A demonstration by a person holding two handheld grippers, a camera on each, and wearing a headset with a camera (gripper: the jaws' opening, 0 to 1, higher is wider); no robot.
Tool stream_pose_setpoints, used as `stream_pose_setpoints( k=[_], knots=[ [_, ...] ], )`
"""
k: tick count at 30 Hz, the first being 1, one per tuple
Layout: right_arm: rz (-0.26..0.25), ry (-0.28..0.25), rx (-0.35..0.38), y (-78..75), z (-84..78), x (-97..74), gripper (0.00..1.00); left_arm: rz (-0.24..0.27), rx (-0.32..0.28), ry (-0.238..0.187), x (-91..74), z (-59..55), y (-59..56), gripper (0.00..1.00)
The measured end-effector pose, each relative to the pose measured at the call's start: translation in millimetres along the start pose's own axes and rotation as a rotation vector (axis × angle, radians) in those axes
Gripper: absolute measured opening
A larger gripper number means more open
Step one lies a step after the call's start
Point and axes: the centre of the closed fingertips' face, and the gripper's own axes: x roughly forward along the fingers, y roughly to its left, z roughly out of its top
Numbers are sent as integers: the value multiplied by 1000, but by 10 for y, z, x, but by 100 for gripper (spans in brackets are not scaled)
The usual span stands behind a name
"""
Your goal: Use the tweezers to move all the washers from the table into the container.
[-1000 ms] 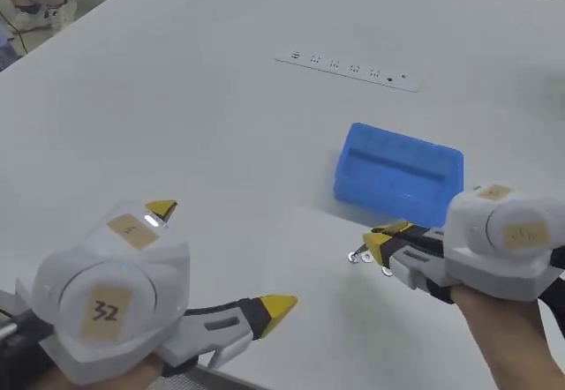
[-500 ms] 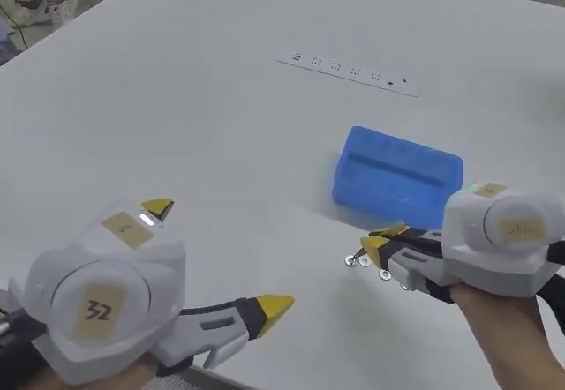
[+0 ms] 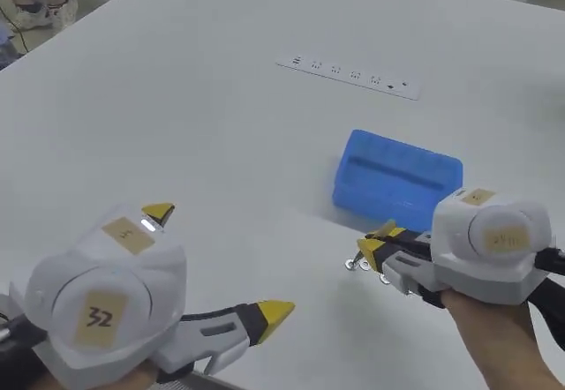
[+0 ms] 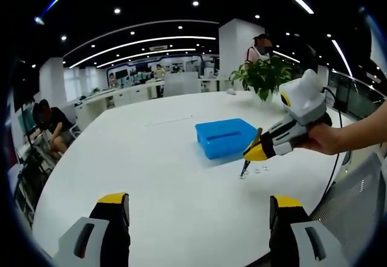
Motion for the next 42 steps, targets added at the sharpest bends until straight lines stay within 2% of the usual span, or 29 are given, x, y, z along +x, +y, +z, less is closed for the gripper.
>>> stream_pose_setpoints(
  k=[3,11,15,20,22,25,30,35,42],
  knots=[
    [9,-43,39,3,127,-54,2,-2,0,-1,-3,5,-3,99],
    [2,-116,17,-76,531,-247,2,2,-15,-11,-9,24,11,98],
    [-27,-168,26,-211,781,-321,2,6,-22,-15,-16,29,24,98],
    [-79,-185,12,-421,948,-277,2,1,-24,-10,-11,21,18,98],
    [-98,-183,19,-557,973,-205,2,1,-21,-13,-11,24,16,98],
    [-107,-159,25,-676,946,-62,2,2,-20,-9,-10,15,17,99],
    [-128,-95,13,-827,764,175,2,6,-22,-16,-10,24,25,99],
    [-121,-49,12,-876,603,341,2,7,-22,-15,-8,22,23,99],
    [-112,-26,17,-842,532,429,2,7,-28,-13,-8,19,30,99]
  ],
)
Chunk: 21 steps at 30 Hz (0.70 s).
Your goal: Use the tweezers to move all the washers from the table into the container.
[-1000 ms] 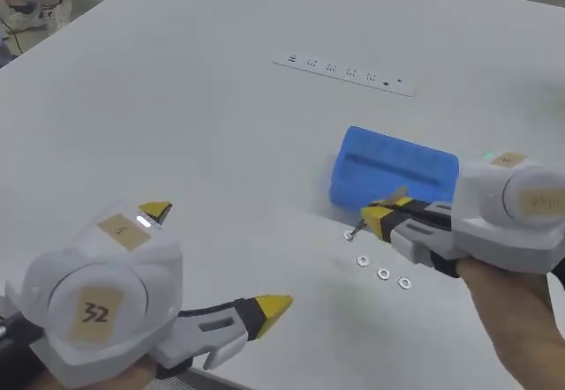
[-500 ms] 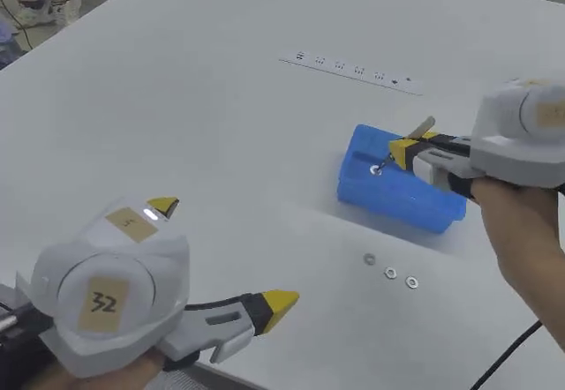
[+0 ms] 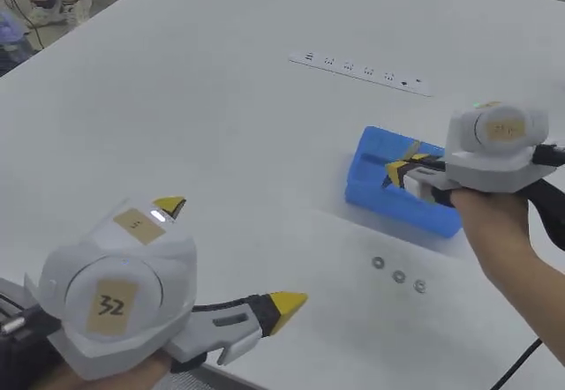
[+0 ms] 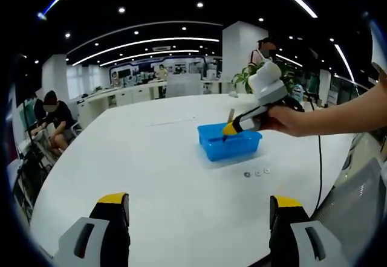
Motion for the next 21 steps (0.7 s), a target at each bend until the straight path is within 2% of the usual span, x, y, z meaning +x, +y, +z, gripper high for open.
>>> stream_pose_setpoints(
  k=[2,8,17,21],
  knots=[
    [4,6,-4,10,-14,47,2,-1,4,3,2,-5,-3,99],
    [2,23,-26,9,-66,33,2,-3,5,3,1,-3,-10,99],
    [5,14,21,-12,-69,45,3,-14,6,6,-1,-5,-30,99],
    [11,-3,50,-17,-45,-18,3,-15,9,9,2,-12,-34,99]
  ],
)
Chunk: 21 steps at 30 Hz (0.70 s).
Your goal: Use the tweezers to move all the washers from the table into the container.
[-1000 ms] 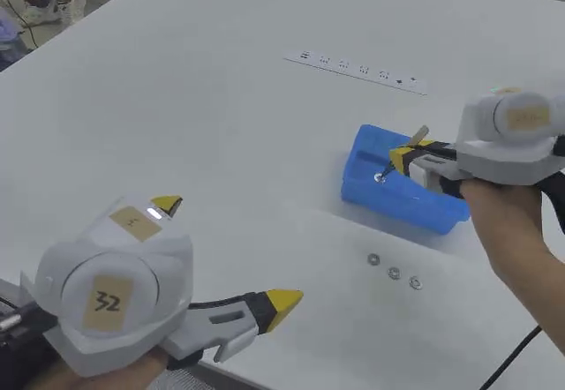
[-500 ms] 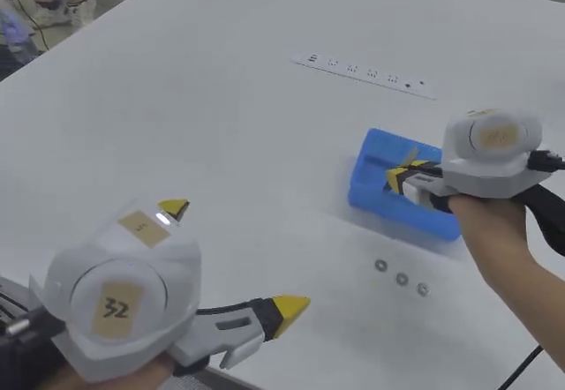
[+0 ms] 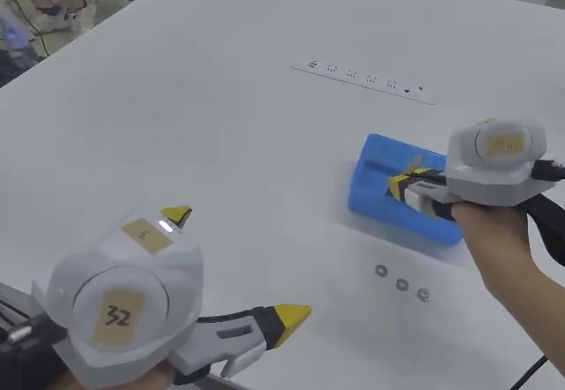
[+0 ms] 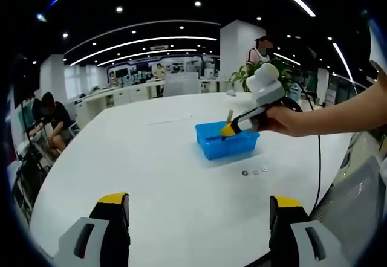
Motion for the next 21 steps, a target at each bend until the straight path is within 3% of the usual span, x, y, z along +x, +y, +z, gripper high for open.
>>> stream_pose_setpoints(
  k=[6,12,16,21],
  knots=[
    [-11,-66,29,-20,158,-201,3,-3,0,0,4,-1,-5,99],
    [-7,-140,13,89,329,-546,3,-10,5,5,9,-8,-21,99],
    [-3,-146,-16,231,263,-710,3,-13,5,13,13,-23,-24,99],
    [18,-99,-40,432,10,-838,3,-19,5,16,17,-28,-38,99]
  ],
)
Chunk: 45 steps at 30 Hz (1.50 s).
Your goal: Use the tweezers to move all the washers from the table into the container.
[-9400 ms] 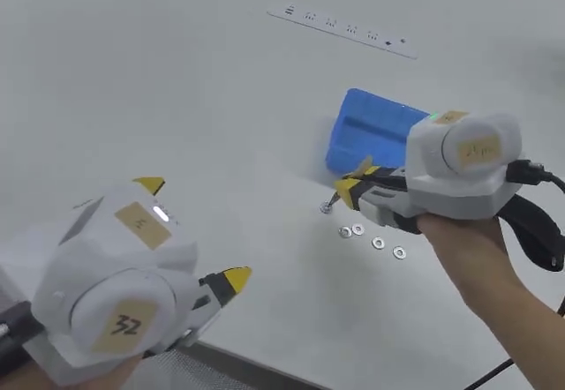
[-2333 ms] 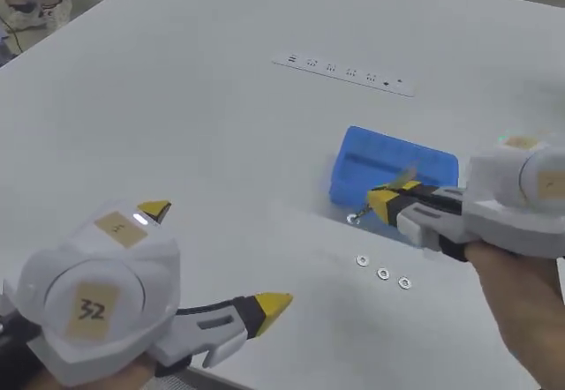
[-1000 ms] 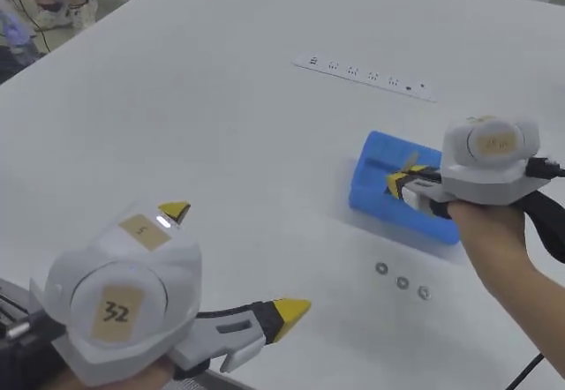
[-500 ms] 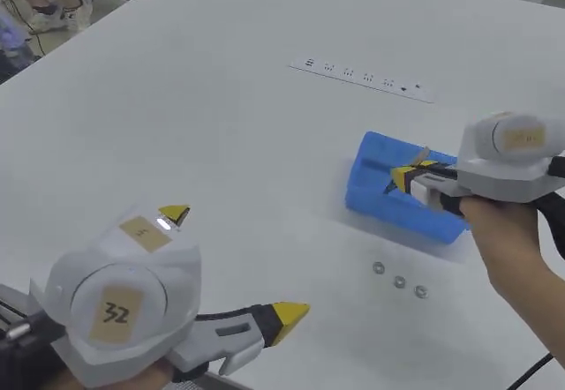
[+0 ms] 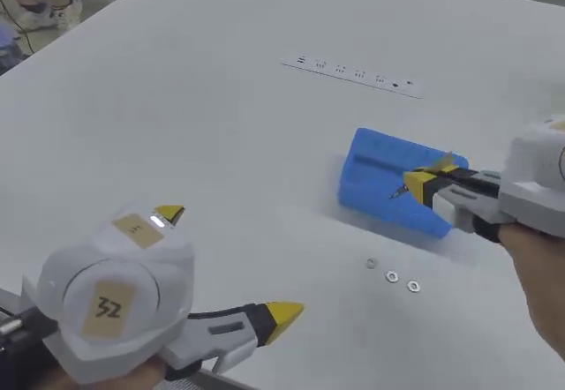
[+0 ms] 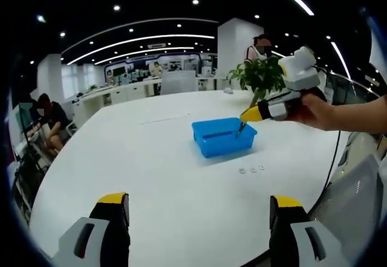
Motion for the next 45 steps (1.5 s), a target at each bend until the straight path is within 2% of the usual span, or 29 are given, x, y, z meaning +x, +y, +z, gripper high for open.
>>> stream_pose_setpoints(
  k=[5,14,25,36,45],
  knots=[
    [8,56,31,80,-260,-16,3,-6,7,6,5,-11,-17,99],
    [52,105,67,198,-468,90,3,-10,11,11,9,-21,-26,99],
    [59,139,62,192,-542,174,4,-7,14,11,6,-20,-20,99],
    [58,162,21,185,-589,218,4,-9,17,11,8,-23,-25,99],
    [54,152,-8,169,-584,243,3,-12,24,16,13,-31,-33,99]
  ],
)
